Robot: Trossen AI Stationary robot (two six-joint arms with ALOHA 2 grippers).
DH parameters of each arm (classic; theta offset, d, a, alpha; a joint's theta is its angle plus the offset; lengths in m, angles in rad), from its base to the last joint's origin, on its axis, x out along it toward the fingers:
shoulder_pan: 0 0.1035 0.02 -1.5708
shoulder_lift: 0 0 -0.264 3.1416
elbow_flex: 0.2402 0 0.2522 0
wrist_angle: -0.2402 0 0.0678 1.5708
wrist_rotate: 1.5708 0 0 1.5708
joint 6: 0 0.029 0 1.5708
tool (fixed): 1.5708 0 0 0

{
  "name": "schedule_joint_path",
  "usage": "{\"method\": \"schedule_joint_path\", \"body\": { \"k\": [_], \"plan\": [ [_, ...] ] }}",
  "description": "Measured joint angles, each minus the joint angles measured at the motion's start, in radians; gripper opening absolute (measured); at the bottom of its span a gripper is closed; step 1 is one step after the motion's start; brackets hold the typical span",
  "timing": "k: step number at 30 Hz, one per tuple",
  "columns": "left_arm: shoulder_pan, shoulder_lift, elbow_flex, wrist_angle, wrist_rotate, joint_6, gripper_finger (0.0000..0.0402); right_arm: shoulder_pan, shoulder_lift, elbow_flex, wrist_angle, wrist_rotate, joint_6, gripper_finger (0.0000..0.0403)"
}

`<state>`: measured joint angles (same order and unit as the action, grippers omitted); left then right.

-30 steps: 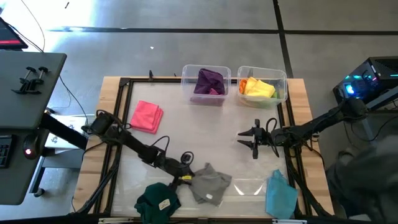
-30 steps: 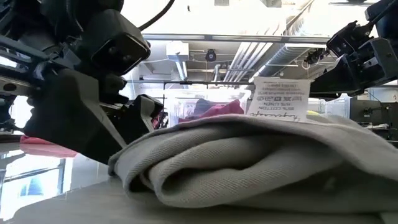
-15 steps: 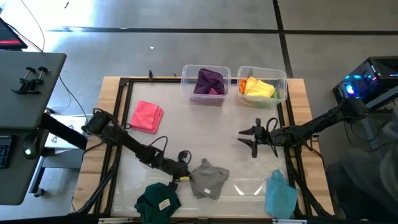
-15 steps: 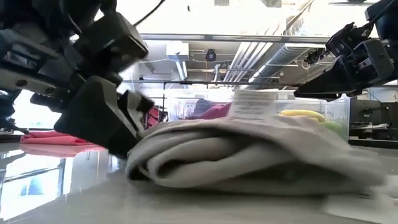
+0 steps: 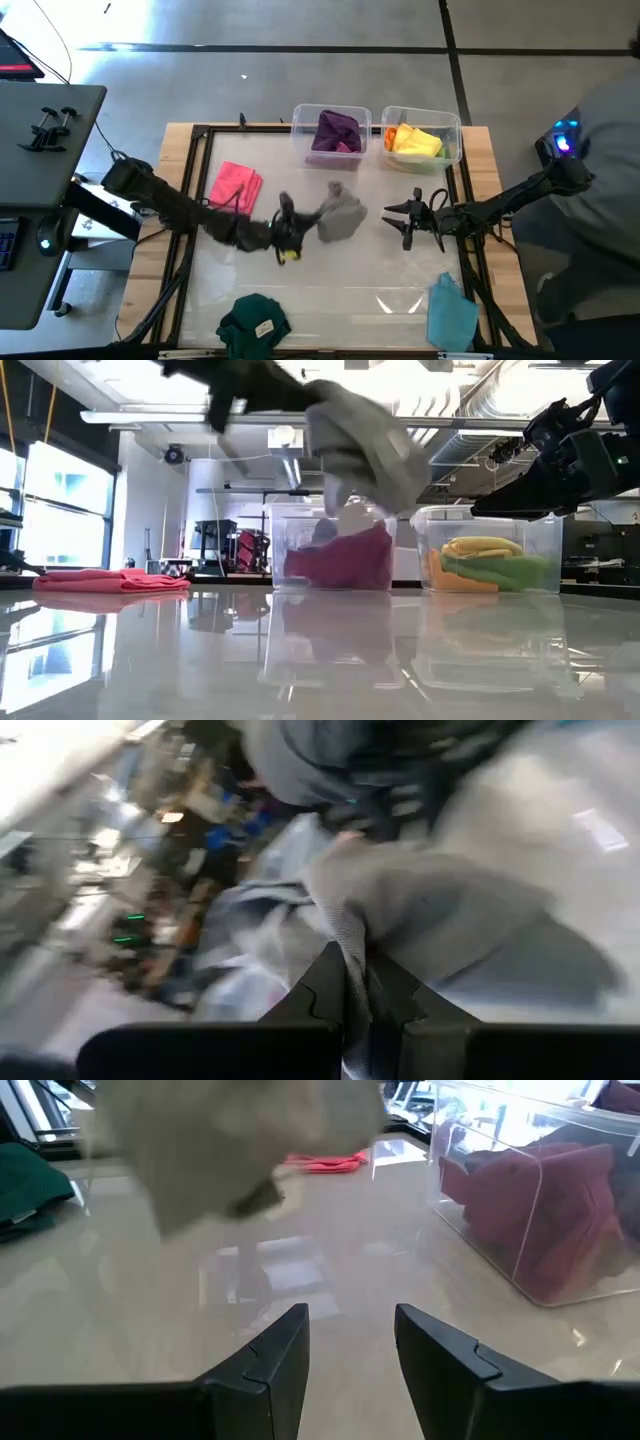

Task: Sort towels by color in basket
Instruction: Put the gray towel into the left transparent bin

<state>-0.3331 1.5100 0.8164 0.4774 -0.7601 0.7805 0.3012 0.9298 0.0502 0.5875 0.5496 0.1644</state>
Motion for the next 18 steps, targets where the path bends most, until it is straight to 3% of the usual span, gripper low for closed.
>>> {"method": "schedule_joint_path", "body": {
  "k": [4, 12, 18],
  "plan": [
    [0.143, -0.02, 0.068, 0.008, 0.057, 0.091, 0.0005, 0.0, 0.0, 0.0, -0.002, 0.0, 0.01, 0.0144],
    [0.424, -0.019, 0.145, 0.006, 0.1, -0.005, 0.0005, 0.0, 0.0, 0.0, 0.004, 0.0, 0.019, 0.0144],
    [0.609, -0.006, 0.146, -0.041, 0.334, -0.104, 0.0005, 0.0, 0.0, 0.0, 0.005, 0.0, 0.013, 0.0144]
  ]
}}
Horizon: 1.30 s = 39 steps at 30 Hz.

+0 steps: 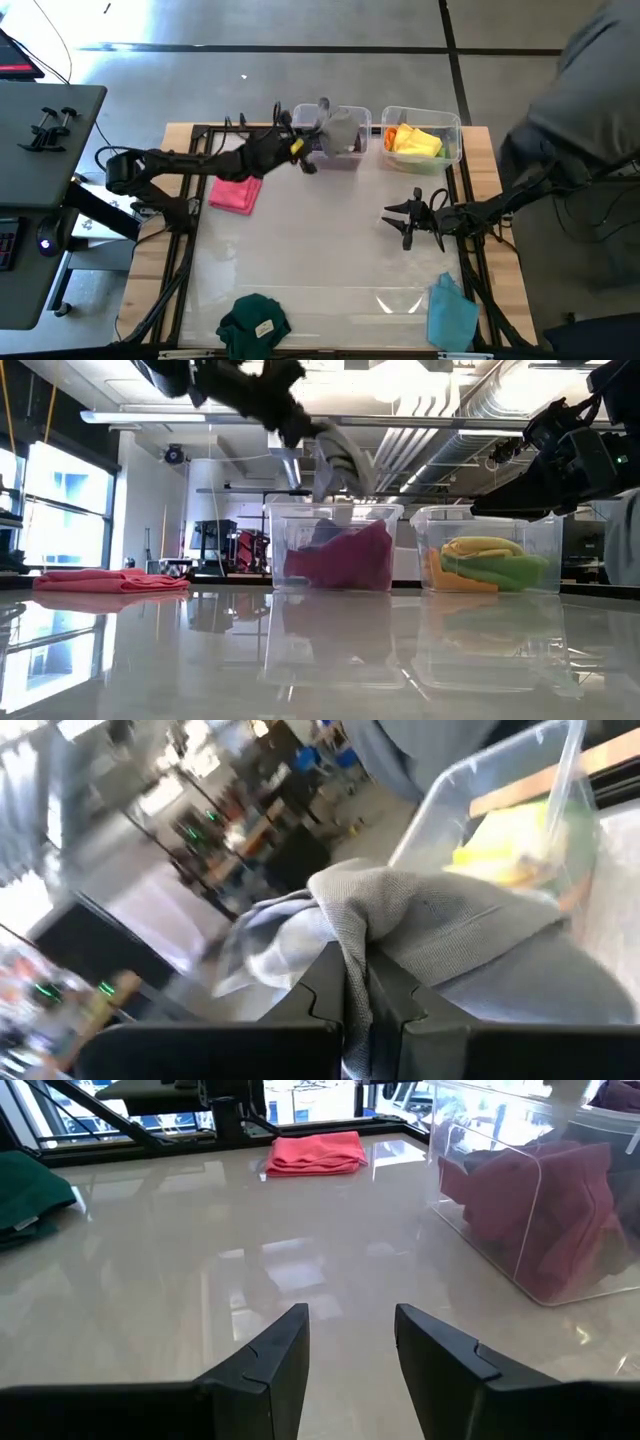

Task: Sort towels by color in basket
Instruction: Put the gray towel into the left transparent bin

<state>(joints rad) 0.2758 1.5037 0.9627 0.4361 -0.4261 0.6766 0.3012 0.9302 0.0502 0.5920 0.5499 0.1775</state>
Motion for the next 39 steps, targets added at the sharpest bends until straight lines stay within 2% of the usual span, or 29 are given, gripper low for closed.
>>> {"method": "schedule_joint_path", "body": {
  "k": [3, 7, 11, 18, 21, 25, 28, 34, 37, 39],
  "plan": [
    [0.071, 0.028, 0.0, -0.011, 0.05, -0.095, 0.0005, 0.0, 0.0, 0.0, -0.008, 0.0, 0.001, 0.0144],
    [0.137, 0.07, 0.0, -0.014, 0.056, -0.201, 0.0005, 0.0, 0.0, 0.0, -0.005, 0.003, -0.002, 0.0144],
    [0.166, 0.106, 0.0, -0.021, 0.088, -0.236, 0.0011, 0.0, 0.0, 0.0, -0.004, 0.021, 0.001, 0.0144],
    [0.17, 0.135, 0.003, -0.071, 0.075, -0.252, 0.0085, 0.0, 0.0, 0.0, -0.004, 0.024, 0.005, 0.0144],
    [0.169, 0.13, 0.037, -0.18, 0.016, -0.282, 0.0118, 0.0, 0.0, 0.0, -0.004, 0.024, 0.005, 0.0144],
    [0.169, 0.128, 0.145, -0.423, -0.04, -0.324, 0.0143, 0.0, 0.0, 0.0, -0.004, 0.026, 0.007, 0.0144],
    [0.159, 0.128, 0.221, -0.566, -0.057, -0.339, 0.0146, 0.0, 0.0, 0.0, -0.004, 0.027, 0.008, 0.0144],
    [0.117, 0.128, 0.35, -0.74, -0.065, -0.351, 0.014, 0.0, 0.0, 0.0, -0.004, 0.045, 0.008, 0.0144],
    [0.105, 0.127, 0.375, -0.743, -0.05, -0.374, 0.013, 0.0, 0.0, 0.0, -0.004, 0.045, 0.008, 0.0144],
    [0.108, 0.128, 0.375, -0.715, 0.017, -0.396, 0.0121, 0.0, 0.0, 0.0, -0.004, 0.045, 0.007, 0.0144]
  ]
}}
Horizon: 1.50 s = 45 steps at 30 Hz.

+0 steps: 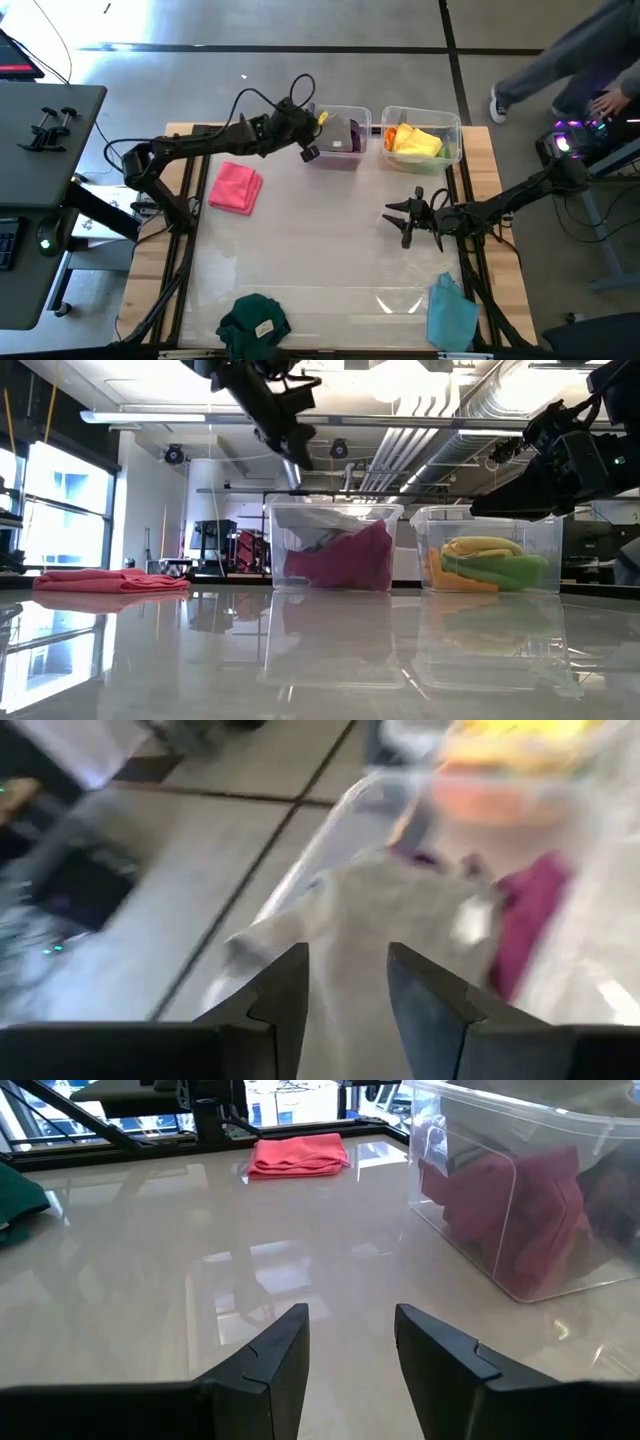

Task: Sort towels by color in basket
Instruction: Put the gray towel into the left transparent bin, then put the green towel into the left transparent bin

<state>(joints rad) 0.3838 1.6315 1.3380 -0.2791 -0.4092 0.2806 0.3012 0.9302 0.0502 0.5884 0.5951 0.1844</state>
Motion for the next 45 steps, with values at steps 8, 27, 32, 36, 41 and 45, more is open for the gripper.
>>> {"method": "schedule_joint_path", "body": {
  "k": [8, 27, 32, 36, 41, 45],
  "plan": [
    [0.067, 0.094, 0.0, 0.112, 0.084, -0.044, 0.006, 0.0, 0.0, 0.0, 0.0, 0.0, 0.02, 0.0144],
    [0.086, 0.181, 0.042, 0.116, 0.139, 0.001, 0.0002, 0.0, 0.0, 0.0, -0.004, 0.0, 0.028, 0.0144],
    [0.006, 0.104, 0.079, 0.1, 0.158, 0.059, 0.0003, 0.0, 0.0, 0.0, -0.008, 0.0, 0.029, 0.0144],
    [-0.114, 0.056, 0.079, 0.082, 0.218, 0.163, 0.0001, 0.0, 0.0, 0.0, -0.014, 0.0, 0.028, 0.0144],
    [-0.279, 0.049, 0.078, -0.044, 0.224, 0.252, 0.0001, 0.0, 0.0, 0.0, -0.024, 0.0, 0.024, 0.0144],
    [-0.402, 0.075, 0.078, -0.159, 0.215, 0.187, 0.0, 0.0, 0.0, 0.0, -0.026, 0.0, 0.017, 0.0144]
  ]
}}
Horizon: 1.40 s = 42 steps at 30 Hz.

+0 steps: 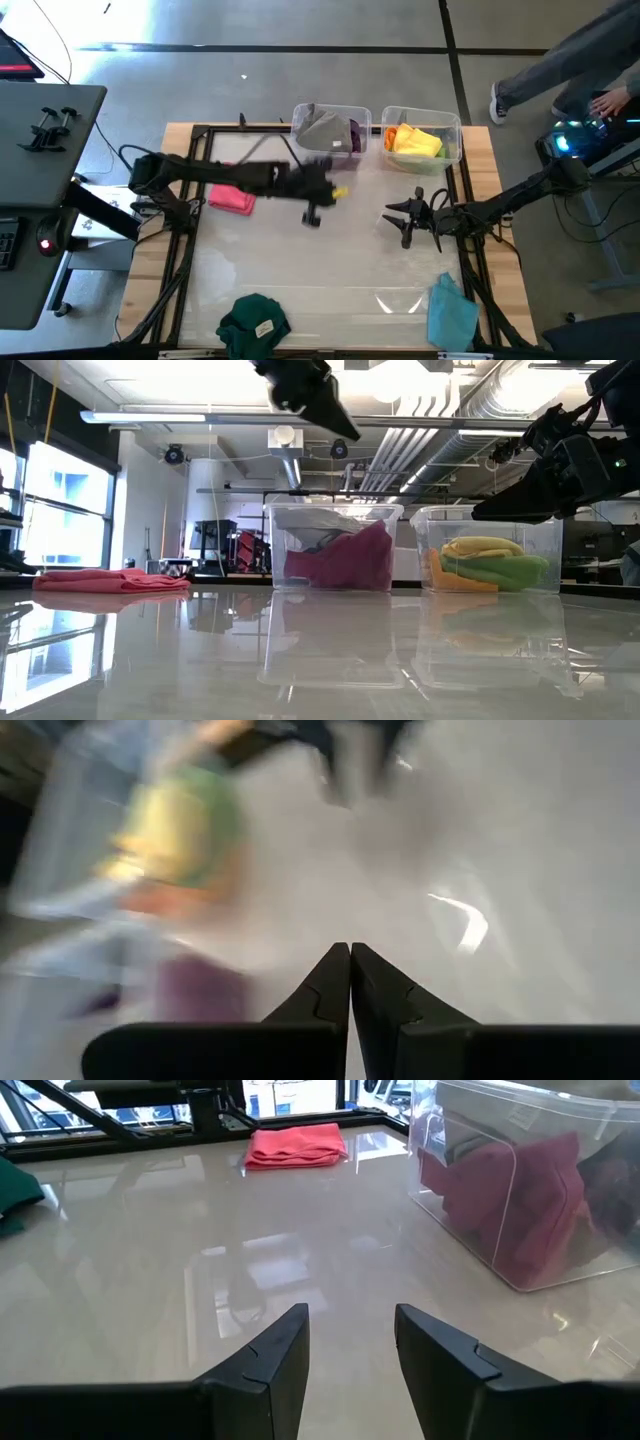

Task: Sort towels by color in basket
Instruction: Put the green towel into the left transparent bin

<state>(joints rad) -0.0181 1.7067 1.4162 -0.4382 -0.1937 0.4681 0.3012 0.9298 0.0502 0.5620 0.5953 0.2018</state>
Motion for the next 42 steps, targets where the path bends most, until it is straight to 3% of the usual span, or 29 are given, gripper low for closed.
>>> {"method": "schedule_joint_path", "body": {
  "k": [4, 8, 11, 15, 18, 24, 28, 31, 35, 42],
  "plan": [
    [-0.125, 0.031, 0.0, -0.006, -0.001, -0.219, 0.0, 0.0, 0.0, 0.0, -0.009, 0.0, 0.001, 0.0144],
    [-0.243, 0.08, 0.0, -0.036, 0.0, -0.321, 0.0, 0.0, 0.0, 0.0, -0.017, 0.0, 0.0, 0.0144],
    [-0.309, 0.091, 0.0, -0.2, 0.002, -0.447, 0.0, 0.0, 0.0, 0.0, -0.026, 0.0, 0.0, 0.0144],
    [-0.357, 0.095, -0.002, -0.472, -0.001, -0.777, 0.0, 0.0, 0.0, 0.0, -0.028, 0.0, 0.0, 0.0144],
    [-0.396, 0.093, -0.02, -0.561, -0.033, -0.951, 0.0, 0.0, 0.0, 0.0, -0.028, 0.0, 0.0, 0.0144],
    [-0.498, 0.093, -0.091, -0.51, -0.003, -1.09, 0.0, 0.0, 0.0, 0.0, -0.027, 0.0, 0.0, 0.0144],
    [-0.561, 0.095, -0.162, -0.355, 0.007, -1.099, 0.0001, 0.0, 0.0, 0.0, -0.027, 0.0, -0.001, 0.0144],
    [-0.58, 0.094, -0.226, -0.205, 0.077, -1.142, 0.0006, 0.0, 0.0, 0.0, -0.027, 0.0, -0.001, 0.0144],
    [-0.591, 0.095, -0.274, -0.134, 0.165, -1.2, 0.0034, 0.0, 0.0, 0.0, -0.027, 0.0, -0.001, 0.0144],
    [-0.605, 0.095, -0.281, -0.212, 0.225, -1.306, 0.0106, 0.0, 0.0, 0.0, -0.027, 0.0, -0.001, 0.0144]
  ]
}}
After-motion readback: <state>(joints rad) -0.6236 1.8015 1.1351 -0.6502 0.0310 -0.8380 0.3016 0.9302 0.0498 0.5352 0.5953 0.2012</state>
